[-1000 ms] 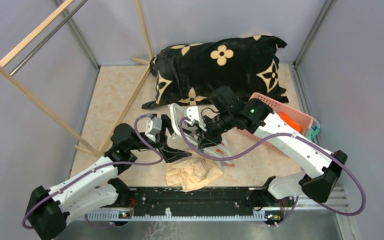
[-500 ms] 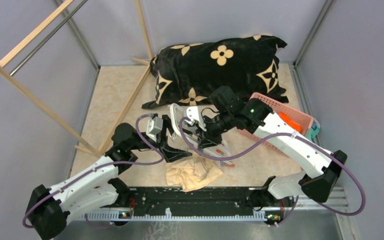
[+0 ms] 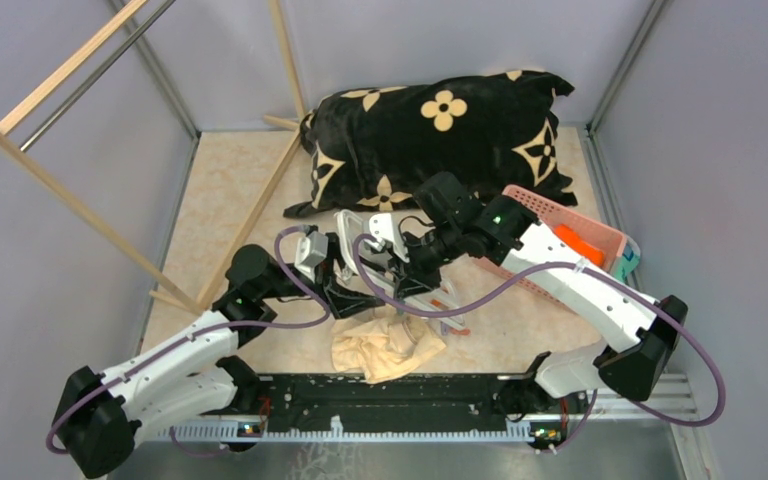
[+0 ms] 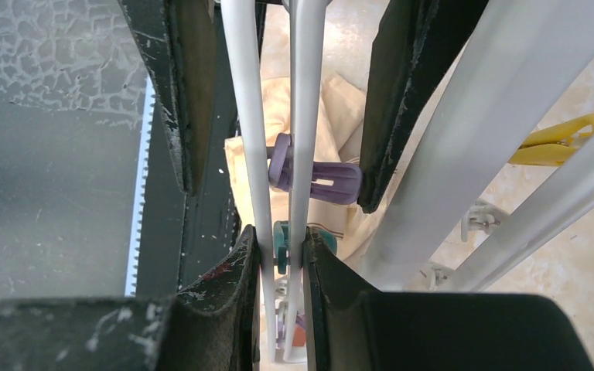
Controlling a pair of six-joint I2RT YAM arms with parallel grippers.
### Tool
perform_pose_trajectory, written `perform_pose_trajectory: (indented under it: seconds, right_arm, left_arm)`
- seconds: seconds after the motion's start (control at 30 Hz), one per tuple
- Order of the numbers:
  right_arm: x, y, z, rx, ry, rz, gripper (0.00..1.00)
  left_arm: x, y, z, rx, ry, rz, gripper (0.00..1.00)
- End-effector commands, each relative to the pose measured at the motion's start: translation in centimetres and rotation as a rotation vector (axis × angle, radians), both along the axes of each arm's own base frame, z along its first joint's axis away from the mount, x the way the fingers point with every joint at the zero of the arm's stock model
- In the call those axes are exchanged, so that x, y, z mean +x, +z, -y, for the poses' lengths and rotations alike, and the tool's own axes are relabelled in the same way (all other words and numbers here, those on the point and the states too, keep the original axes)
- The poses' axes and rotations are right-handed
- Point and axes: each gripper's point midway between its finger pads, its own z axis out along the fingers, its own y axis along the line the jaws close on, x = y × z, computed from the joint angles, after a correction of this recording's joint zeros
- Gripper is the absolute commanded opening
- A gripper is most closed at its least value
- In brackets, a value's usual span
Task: Clip the underwear to the hanger
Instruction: Open the clamp at the hanger.
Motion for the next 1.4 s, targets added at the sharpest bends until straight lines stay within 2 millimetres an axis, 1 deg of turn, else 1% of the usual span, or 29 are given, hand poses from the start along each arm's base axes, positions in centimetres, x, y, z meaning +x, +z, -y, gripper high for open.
perform_pose_trajectory:
  seconds: [0.0, 0.13, 0.23, 0.37, 0.57, 0.6, 0.83, 1.03, 1.17, 1.3, 1.37]
  right_arm:
    - [0.3, 3.7, -1.7, 0.130, 0.047, 0.084, 0.00]
    - [0.2, 3.7, -1.7, 0.130, 0.050, 0.085, 0.00]
    - [0.2, 3.7, -1.6, 0.128, 0.049, 0.085, 0.00]
    - [0.2, 3.7, -1.5, 0.127, 0.048, 0.088, 0.00]
    - [0.3, 4.1, -1.1, 0.132, 0.031, 0.117, 0.00]
    - [0.4, 4.2, -1.0, 0.133, 0.026, 0.126, 0.00]
    - [0.9, 5.0, -0.2, 0.139, -0.025, 0.182, 0.00]
    - [1.1, 5.0, -0.2, 0.141, -0.032, 0.191, 0.00]
    - [1.9, 5.1, 0.0, 0.135, -0.068, 0.222, 0.00]
    - [2.8, 4.6, 0.2, 0.105, -0.099, 0.247, 0.00]
    - [3.0, 4.1, 0.2, 0.079, -0.094, 0.240, 0.00]
  left_arm:
    - [-0.1, 2.3, 0.1, -0.047, -0.011, 0.052, 0.68]
    - [-0.1, 2.2, 0.2, -0.046, -0.011, 0.048, 0.62]
    - [-0.1, 2.3, 0.2, -0.046, -0.014, 0.049, 0.53]
    - [-0.1, 2.3, 0.2, -0.044, -0.014, 0.051, 0.36]
    - [-0.1, 2.0, 0.1, -0.030, -0.006, 0.047, 0.02]
    - [-0.1, 2.0, 0.0, -0.028, -0.004, 0.048, 0.00]
    - [-0.2, 1.4, -0.3, -0.006, 0.010, 0.042, 0.00]
    - [-0.1, 0.9, -0.4, 0.014, 0.017, 0.016, 0.01]
    - [-0.1, 0.2, -0.3, 0.045, 0.013, -0.012, 0.00]
    - [0.0, -0.5, -0.1, 0.080, 0.004, -0.027, 0.00]
    - [-0.1, -1.0, 0.0, 0.092, -0.010, -0.036, 0.00]
